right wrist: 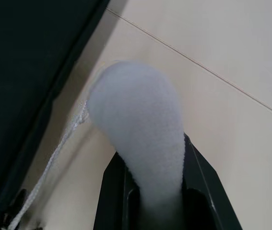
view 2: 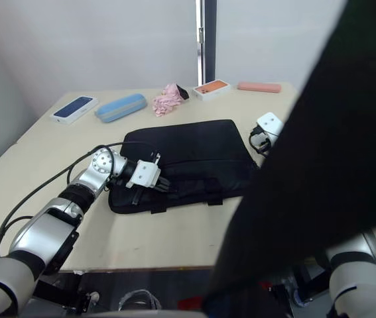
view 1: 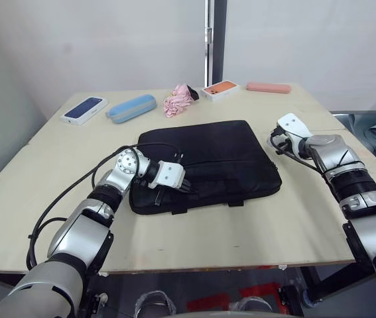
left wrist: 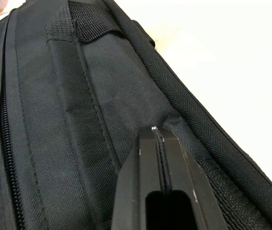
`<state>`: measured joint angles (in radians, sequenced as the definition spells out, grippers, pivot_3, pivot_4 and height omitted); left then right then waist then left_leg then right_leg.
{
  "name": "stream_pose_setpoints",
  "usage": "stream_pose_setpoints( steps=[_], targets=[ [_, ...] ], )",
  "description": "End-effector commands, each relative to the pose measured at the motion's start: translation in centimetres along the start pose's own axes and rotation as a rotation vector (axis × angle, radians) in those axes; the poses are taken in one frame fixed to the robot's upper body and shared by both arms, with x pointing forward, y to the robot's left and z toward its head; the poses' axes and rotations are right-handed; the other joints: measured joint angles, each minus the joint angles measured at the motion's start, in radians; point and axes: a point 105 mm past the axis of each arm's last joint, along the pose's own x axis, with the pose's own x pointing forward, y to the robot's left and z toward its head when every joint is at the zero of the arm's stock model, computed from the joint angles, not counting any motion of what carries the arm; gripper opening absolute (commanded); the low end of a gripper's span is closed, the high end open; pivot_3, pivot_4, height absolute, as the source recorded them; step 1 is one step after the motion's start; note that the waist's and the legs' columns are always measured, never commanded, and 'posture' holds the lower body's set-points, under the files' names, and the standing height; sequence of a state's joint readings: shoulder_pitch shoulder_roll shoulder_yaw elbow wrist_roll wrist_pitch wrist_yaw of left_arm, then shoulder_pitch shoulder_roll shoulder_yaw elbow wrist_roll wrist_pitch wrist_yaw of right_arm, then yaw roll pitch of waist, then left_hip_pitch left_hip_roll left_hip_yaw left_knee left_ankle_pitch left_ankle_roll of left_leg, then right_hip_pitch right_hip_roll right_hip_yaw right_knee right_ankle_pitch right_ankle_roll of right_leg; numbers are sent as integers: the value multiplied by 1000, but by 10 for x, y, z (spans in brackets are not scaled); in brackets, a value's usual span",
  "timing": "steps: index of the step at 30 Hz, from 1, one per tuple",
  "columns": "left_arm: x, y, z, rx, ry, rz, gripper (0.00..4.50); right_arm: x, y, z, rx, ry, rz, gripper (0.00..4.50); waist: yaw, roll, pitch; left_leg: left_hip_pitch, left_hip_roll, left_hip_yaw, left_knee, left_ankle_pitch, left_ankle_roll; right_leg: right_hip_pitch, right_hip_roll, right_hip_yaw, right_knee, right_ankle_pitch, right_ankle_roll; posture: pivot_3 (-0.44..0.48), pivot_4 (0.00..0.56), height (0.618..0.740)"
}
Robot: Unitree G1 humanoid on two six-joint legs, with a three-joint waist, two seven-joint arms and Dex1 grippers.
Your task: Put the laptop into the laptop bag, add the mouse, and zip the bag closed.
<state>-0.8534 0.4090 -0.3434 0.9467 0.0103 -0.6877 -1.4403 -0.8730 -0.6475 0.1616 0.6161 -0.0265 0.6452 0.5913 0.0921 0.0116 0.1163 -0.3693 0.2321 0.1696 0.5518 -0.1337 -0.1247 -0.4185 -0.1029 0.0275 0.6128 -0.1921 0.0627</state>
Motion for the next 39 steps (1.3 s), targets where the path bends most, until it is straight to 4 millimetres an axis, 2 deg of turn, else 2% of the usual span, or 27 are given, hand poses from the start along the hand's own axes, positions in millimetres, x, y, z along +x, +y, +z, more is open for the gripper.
stream_pose_setpoints(
  steps=[1,4,7,10,13,19,21,24,28,30,32,34,39],
  targets=[
    [12,-47,-32,-201,65,-142,0,-19,0,10,52,-48,78,1292,2,0,0,0,0,0,-1,0,0,0,0,0,0,0,0,0,150,740],
    [7,-34,-21,-212,11,-95,0,-34,-3,1,80,-39,103,2429,4,0,0,0,0,0,-3,0,0,0,0,-1,-2,0,0,0,150,740],
    [-2,-21,-5,-216,-56,-49,0,-53,-10,-12,119,-26,130,3370,7,-1,2,-2,0,1,-4,0,1,-3,0,-1,-3,0,0,0,150,740],
    [-12,-14,8,-214,-96,-20,0,-71,-17,-20,151,-23,150,4421,4,-4,4,-12,1,1,-5,0,2,-12,1,-1,-4,0,0,0,150,740],
    [-30,-8,25,-193,-112,25,0,-106,-30,-21,201,-53,202,4468,3,-5,7,-22,2,2,-5,-1,4,-23,3,-1,-4,0,0,0,150,740],
    [-66,-10,38,-236,-72,106,0,-160,-40,-14,240,-124,289,4468,2,-5,18,-32,13,2,0,0,12,-32,13,-2,-5,-1,-2,0,150,740],
    [-80,-10,40,-287,-55,139,539,-175,-38,-17,237,-140,334,4500,8,-6,19,-31,15,2,0,-1,11,-32,15,-3,-4,-2,-4,0,150,740],
    [-114,-12,48,-367,-43,202,1483,-203,-26,-19,246,-195,446,4500,13,-7,21,-31,15,2,2,-2,10,-32,15,-2,-3,-3,-4,0,150,740],
    [-152,-10,52,-437,-11,323,2932,-211,-20,-25,256,-213,469,4500,12,-8,22,-31,15,3,8,-5,10,-32,14,-1,0,-3,-4,0,150,740],
    [-178,-21,45,-488,91,365,3673,-213,-20,-26,275,-230,480,4500,8,-8,23,-30,15,3,11,-6,8,-32,13,0,2,-3,-4,0,150,740],
    [-195,-30,41,-534,161,395,4412,-214,-19,-27,282,-231,485,4500,1,-9,23,-29,15,4,12,-7,7,-32,13,1,4,-3,-4,0,150,740],
    [-213,-41,39,-592,213,437,4461,-214,-20,-29,284,-223,487,4500,3,-9,24,-29,15,4,13,-10,2,-32,13,1,4,-3,-4,0,150,740],
    [-254,-93,29,-723,392,478,4461,-216,-30,-30,293,-216,485,4500,2,-10,24,-29,15,4,13,-10,2,-32,13,1,4,-3,-4,0,150,740]
  ],
)
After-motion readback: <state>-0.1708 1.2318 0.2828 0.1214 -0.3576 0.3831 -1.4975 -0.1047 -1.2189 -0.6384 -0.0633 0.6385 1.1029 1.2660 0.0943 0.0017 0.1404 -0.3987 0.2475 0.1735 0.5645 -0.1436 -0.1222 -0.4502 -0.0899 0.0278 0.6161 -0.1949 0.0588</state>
